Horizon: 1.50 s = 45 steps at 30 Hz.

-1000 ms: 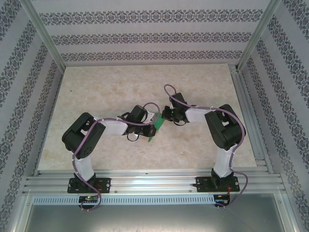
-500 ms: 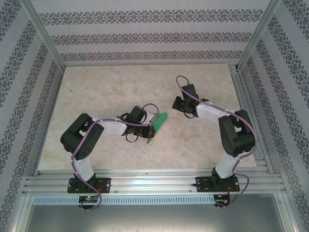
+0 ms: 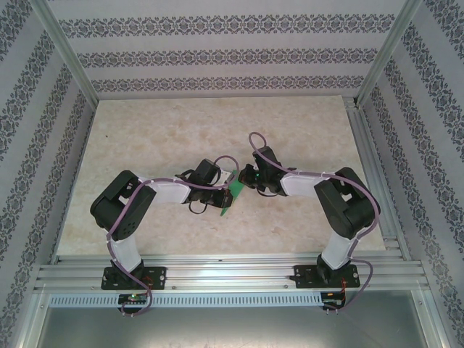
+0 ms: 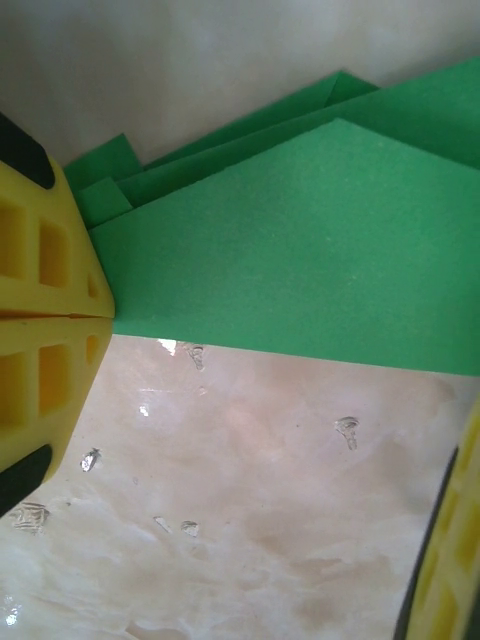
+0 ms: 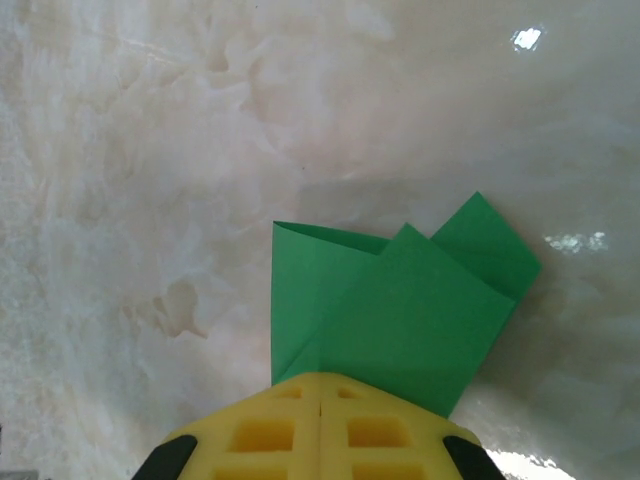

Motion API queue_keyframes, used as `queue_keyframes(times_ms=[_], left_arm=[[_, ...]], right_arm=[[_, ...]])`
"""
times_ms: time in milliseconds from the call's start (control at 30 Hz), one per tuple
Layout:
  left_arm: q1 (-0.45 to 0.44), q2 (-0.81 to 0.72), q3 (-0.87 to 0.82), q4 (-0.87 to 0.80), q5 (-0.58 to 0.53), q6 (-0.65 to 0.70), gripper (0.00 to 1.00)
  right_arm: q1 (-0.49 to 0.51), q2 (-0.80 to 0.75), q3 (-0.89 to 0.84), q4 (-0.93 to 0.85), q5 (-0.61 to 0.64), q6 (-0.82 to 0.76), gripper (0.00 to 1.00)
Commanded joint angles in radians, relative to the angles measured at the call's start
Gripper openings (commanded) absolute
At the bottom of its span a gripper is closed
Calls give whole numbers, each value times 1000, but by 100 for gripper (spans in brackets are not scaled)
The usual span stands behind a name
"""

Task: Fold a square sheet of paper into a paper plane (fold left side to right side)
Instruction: Fold the wing for the fifth time at the center of the table.

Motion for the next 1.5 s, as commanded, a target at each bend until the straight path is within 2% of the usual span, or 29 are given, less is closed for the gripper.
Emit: queue_keyframes(times_ms=[0,200,433,633,900,1133,1467], left_arm=[[-18,29,-35,-167,-28,9,9],[-18,0,-35,-152,-12,4,11],[-16,-137,8,-205,-2,38,14],[-17,-228,27,-191,69,46,16],[-21,-107,81,-148,124,86,14],[-19,8,152,-175,73,135,13],[-7,22,93,-146,35,129,12]], right_arm=[[10,55,14,71,-25,39,1],[10,141,13,34,10,41,1],[8,176,50,-93,41,-10,1],[8,177,60,-113,40,-24,1],[13,176,75,-144,51,-36,1],[14,176,89,-179,57,-52,1],[15,173,100,-223,76,-75,1]])
